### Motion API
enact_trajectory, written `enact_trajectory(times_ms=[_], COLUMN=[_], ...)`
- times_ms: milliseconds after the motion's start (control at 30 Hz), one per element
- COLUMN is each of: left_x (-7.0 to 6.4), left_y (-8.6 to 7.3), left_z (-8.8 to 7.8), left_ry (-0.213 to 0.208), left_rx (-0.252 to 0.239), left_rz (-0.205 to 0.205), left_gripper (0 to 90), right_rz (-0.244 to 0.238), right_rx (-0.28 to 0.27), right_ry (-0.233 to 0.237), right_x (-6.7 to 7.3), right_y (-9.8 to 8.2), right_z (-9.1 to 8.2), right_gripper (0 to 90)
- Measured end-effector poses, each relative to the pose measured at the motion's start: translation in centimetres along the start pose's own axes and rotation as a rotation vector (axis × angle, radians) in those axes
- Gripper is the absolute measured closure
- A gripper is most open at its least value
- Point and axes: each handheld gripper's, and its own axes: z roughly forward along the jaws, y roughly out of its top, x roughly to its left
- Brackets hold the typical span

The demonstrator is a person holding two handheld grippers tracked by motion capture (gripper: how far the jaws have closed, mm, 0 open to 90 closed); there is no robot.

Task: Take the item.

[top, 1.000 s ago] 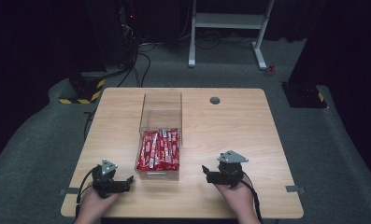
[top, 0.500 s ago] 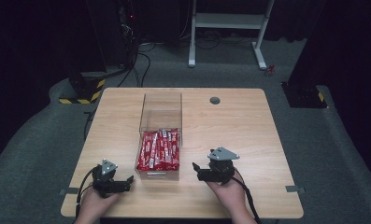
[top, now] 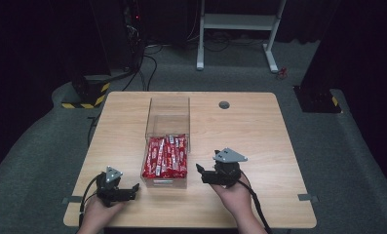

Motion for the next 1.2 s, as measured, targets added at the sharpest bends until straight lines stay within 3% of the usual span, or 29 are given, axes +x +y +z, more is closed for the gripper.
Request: enact_trajectory(times_ms=[500,1200], left_x=[0.0,0.0], left_y=[0.0,0.0], left_z=[0.0,0.0], left_ry=[0.000,0.000], left_rx=[0.000,0.000], left_rz=[0.000,0.000], left_gripper=[0.5,0.5], right_rz=[-0.012,-0.032], right_rx=[-0.052,-0.086], right_ry=[0.013,0.076], right_x=[0.3,2.2], right_y=[1.6,3.6], right_z=[-0.2,0.7], right_gripper=[17.5,20.7])
